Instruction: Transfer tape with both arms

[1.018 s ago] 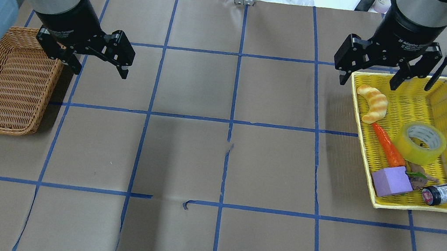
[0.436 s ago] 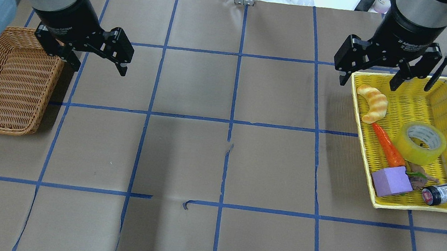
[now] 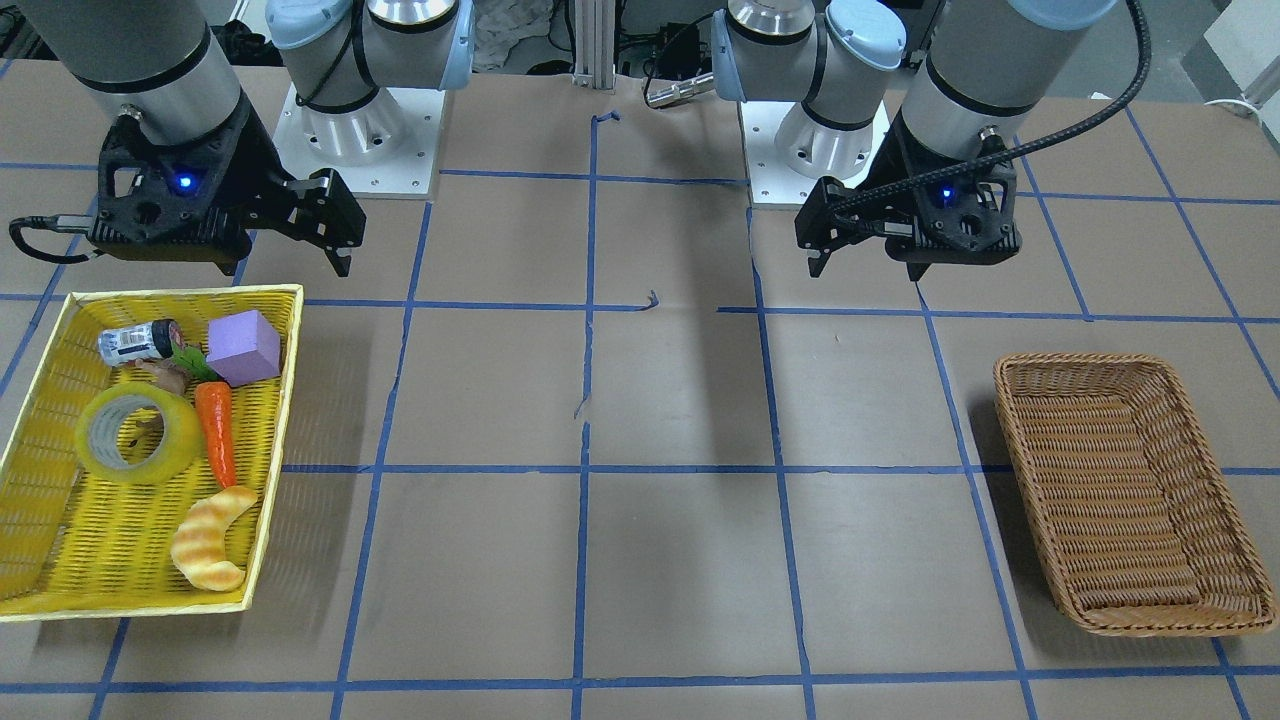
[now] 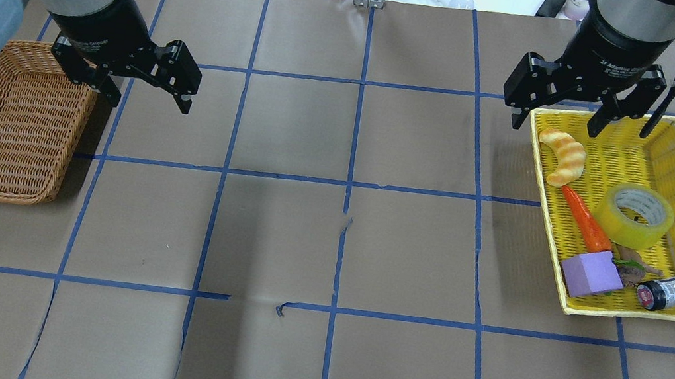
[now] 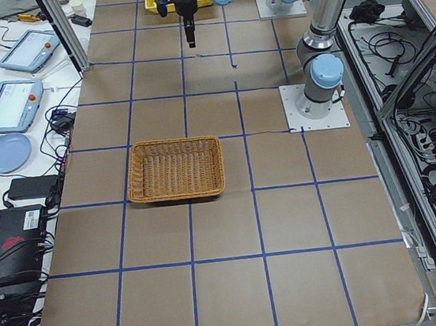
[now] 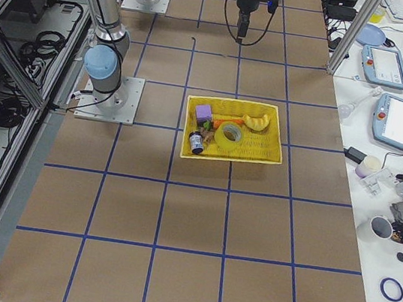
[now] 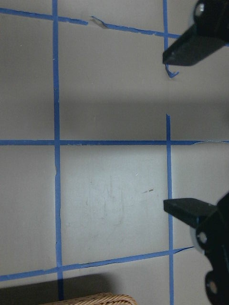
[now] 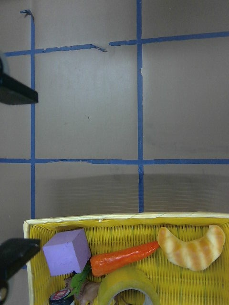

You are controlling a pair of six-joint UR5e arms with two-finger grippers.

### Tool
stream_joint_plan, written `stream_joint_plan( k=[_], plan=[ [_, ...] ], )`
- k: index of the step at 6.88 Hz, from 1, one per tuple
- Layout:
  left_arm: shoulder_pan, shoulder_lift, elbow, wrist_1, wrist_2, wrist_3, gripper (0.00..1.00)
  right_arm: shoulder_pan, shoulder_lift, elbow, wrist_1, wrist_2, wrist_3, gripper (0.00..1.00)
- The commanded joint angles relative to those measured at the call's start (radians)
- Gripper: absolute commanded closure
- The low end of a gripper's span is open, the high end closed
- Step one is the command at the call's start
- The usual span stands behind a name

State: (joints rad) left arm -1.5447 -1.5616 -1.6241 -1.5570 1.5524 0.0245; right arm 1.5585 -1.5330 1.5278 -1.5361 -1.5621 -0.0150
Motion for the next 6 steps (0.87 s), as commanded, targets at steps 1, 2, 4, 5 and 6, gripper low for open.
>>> stream_joint_plan(
  k=[1, 2, 4, 5, 6],
  plan=[
    [0.0, -0.002, 0.004, 0.0, 0.0, 0.0, 0.0, -0.006, 0.008, 0.002, -0.004, -0.004, 0.0, 0.0],
    [0.001, -0.002, 0.004, 0.0, 0.0, 0.0, 0.0, -0.038, 0.019, 0.003, -0.016, -0.063, -0.019, 0.0],
    [0.002, -0.003, 0.006, 0.014, -0.003, 0.0, 0.0, -0.197, 0.103, 0.037, -0.125, -0.102, -0.111, 0.0],
    [0.005, -0.003, 0.007, 0.018, -0.003, 0.002, 0.0, -0.254, 0.141, 0.07, -0.218, -0.108, -0.272, 0.0],
    [0.005, -0.005, 0.006, 0.021, -0.003, 0.002, 0.0, -0.291, 0.171, 0.11, -0.321, -0.114, -0.428, 0.0]
  ],
)
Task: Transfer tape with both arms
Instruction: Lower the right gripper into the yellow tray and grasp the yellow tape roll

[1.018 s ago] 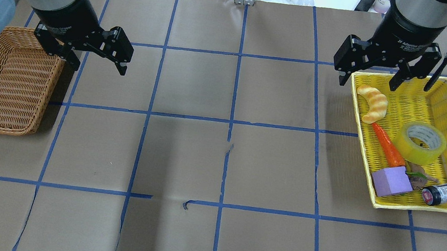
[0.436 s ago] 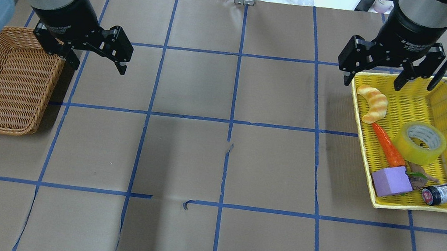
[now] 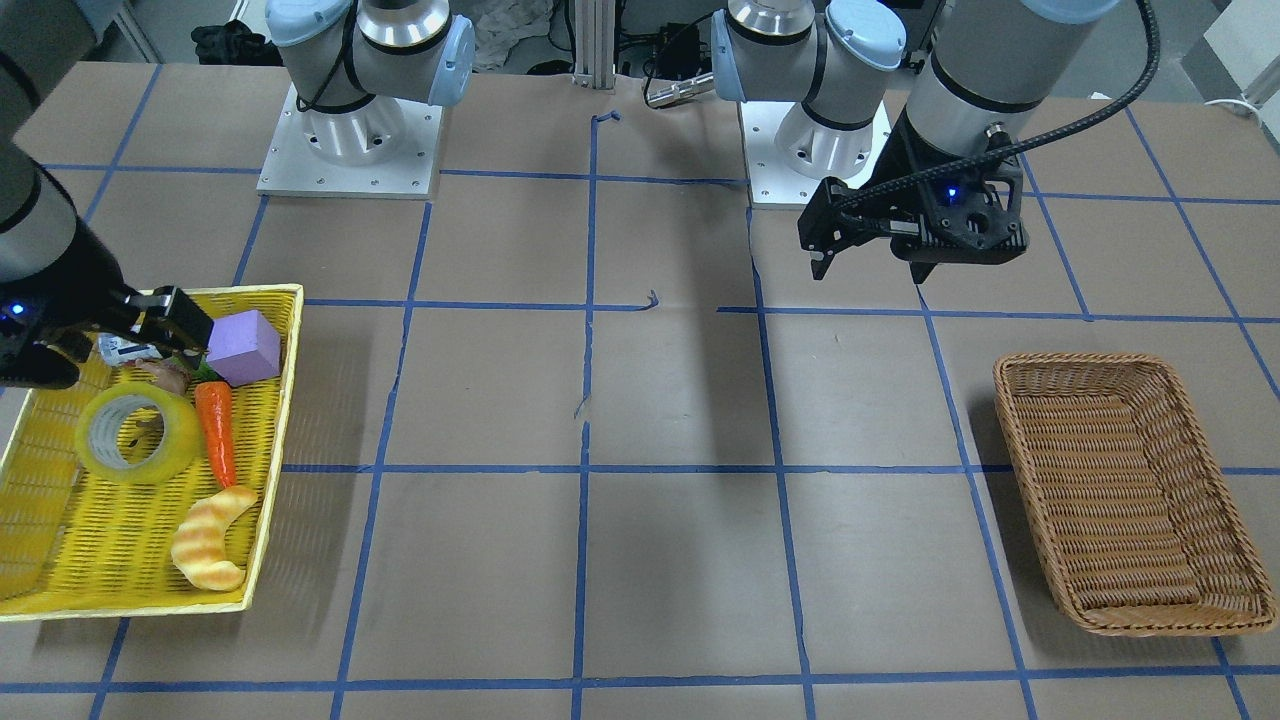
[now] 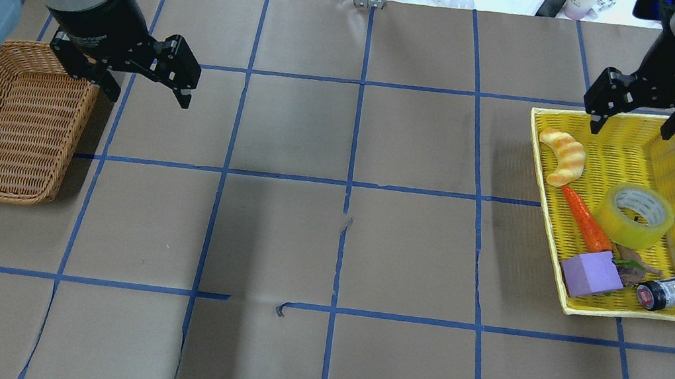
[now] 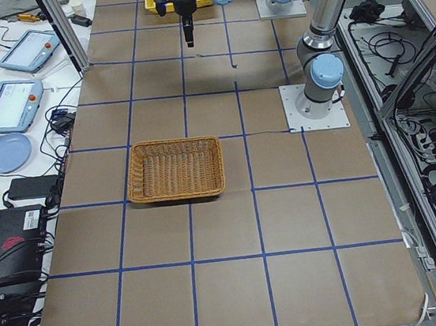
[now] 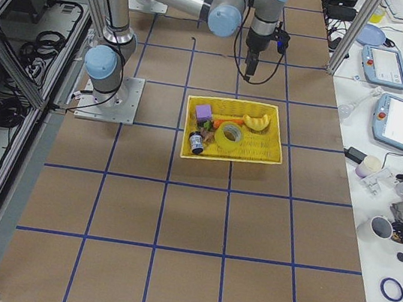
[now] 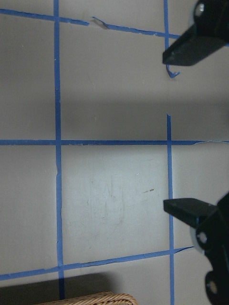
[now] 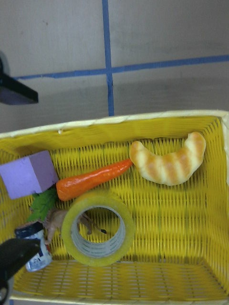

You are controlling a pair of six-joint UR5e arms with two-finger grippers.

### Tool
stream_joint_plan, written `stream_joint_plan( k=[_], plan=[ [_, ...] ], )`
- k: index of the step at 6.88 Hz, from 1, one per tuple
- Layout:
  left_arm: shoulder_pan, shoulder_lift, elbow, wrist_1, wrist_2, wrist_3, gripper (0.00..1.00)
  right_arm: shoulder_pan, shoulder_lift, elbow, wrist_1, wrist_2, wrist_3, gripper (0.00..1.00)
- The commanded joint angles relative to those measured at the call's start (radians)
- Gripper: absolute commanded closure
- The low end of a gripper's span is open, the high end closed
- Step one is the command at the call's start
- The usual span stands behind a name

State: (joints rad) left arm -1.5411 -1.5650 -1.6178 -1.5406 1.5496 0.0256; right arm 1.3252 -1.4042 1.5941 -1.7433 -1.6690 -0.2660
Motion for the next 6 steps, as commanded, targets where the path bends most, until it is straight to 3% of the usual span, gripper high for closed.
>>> stream_joint_plan(
  k=[1, 2, 6],
  plan=[
    [0.001, -0.003, -0.001, 0.005, 0.0, 0.0, 0.0, -0.084, 0.088, 0.084, -0.186, -0.006, -0.282, 0.0],
    [0.001, -0.003, -0.001, 0.005, 0.0, -0.001, 0.0, -0.092, 0.141, 0.12, -0.271, -0.011, -0.333, 0.0],
    [0.001, -0.004, -0.001, 0.01, -0.003, 0.0, 0.0, -0.113, 0.212, 0.178, -0.274, -0.044, -0.329, 0.0]
  ],
)
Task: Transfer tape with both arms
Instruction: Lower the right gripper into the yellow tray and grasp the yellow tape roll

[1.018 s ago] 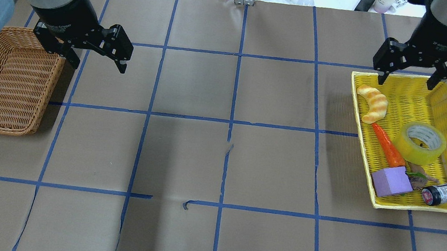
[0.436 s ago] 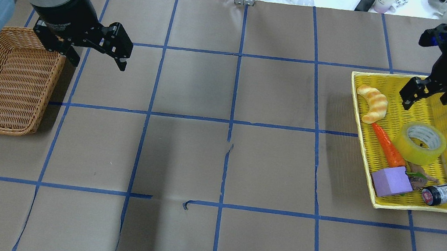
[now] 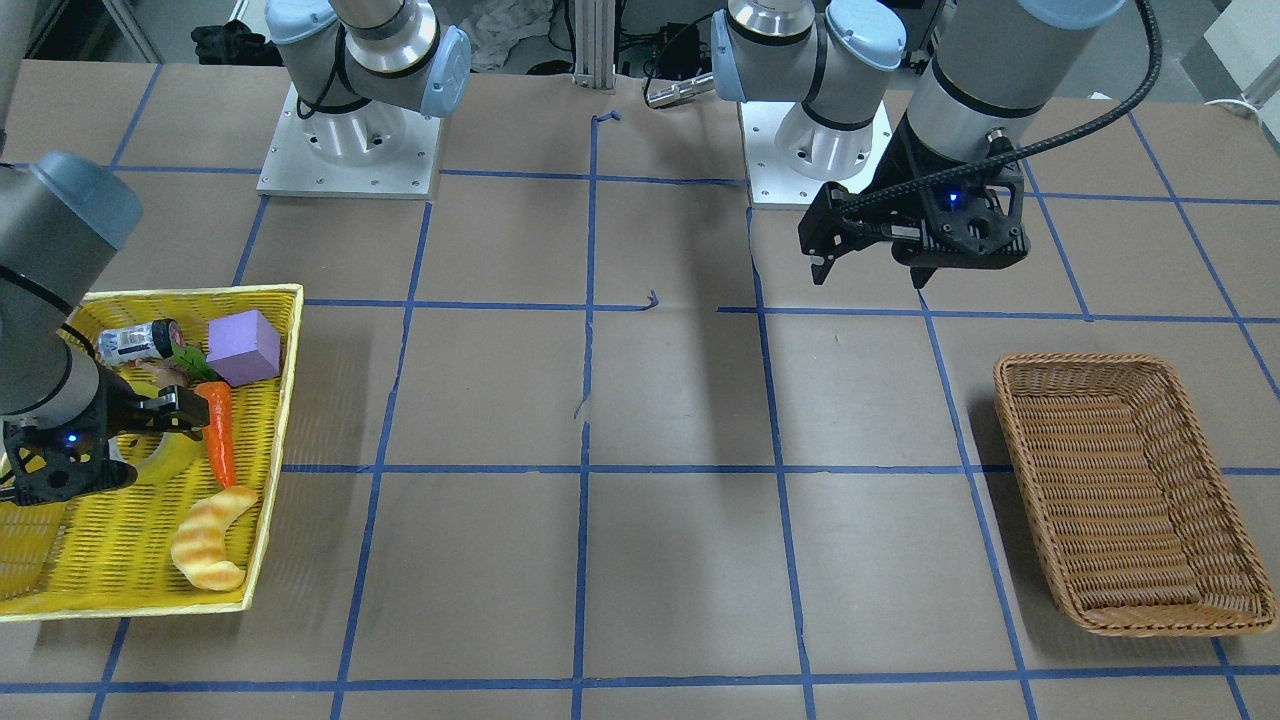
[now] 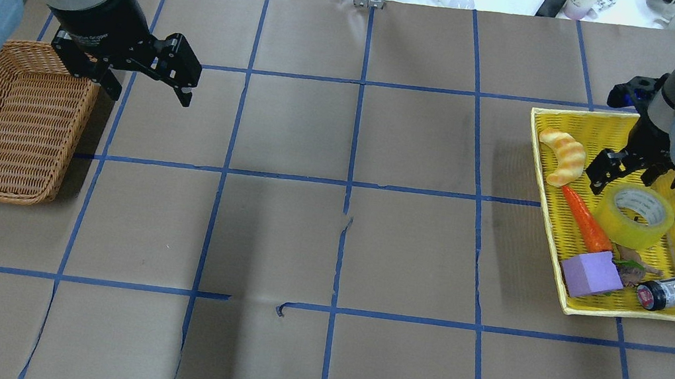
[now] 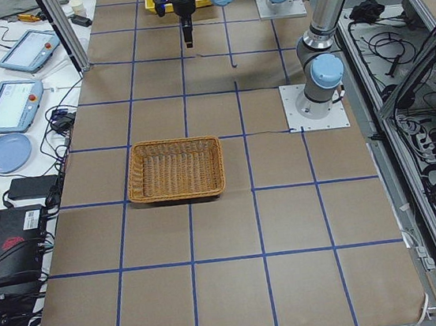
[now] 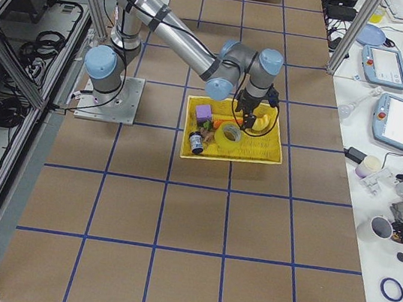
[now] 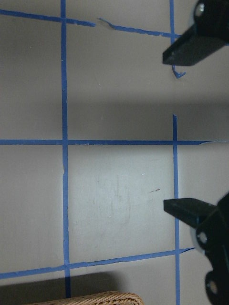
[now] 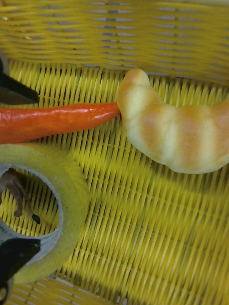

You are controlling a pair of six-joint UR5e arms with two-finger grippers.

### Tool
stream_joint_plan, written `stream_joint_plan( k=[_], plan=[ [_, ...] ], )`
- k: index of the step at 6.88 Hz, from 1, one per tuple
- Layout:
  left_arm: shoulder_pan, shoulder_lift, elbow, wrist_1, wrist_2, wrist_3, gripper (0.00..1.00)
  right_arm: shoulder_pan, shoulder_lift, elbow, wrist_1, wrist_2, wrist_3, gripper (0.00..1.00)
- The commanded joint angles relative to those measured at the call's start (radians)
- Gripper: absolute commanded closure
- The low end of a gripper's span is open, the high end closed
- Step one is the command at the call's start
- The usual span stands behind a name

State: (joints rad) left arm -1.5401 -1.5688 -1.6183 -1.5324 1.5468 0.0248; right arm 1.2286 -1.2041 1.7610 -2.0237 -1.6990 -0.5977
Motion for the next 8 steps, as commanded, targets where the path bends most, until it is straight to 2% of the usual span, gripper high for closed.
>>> stream_joint_plan(
  k=[1, 2, 3, 4, 5, 8],
  plan=[
    [0.0, 0.0, 0.0, 0.001, -0.001, 0.0, 0.0, -0.049, 0.011, 0.04, 0.01, -0.016, 0.007, 0.01],
    [0.0, 0.0, -0.002, 0.003, -0.001, 0.0, 0.0, -0.058, 0.009, 0.057, 0.013, -0.016, 0.013, 0.26],
    [0.002, 0.0, -0.002, 0.003, -0.001, 0.001, 0.0, -0.058, 0.008, 0.057, 0.013, -0.013, 0.015, 0.65],
    [0.0, -0.002, -0.002, 0.003, -0.002, 0.0, 0.0, -0.058, 0.006, 0.057, 0.014, -0.011, 0.019, 0.93],
    [0.0, -0.002, -0.002, 0.003, -0.002, 0.0, 0.0, -0.058, 0.006, 0.055, 0.023, -0.013, 0.027, 1.0],
    [0.0, -0.002, -0.002, 0.005, -0.005, 0.001, 0.0, -0.044, -0.089, 0.002, 0.072, 0.004, 0.03, 1.0]
  ],
)
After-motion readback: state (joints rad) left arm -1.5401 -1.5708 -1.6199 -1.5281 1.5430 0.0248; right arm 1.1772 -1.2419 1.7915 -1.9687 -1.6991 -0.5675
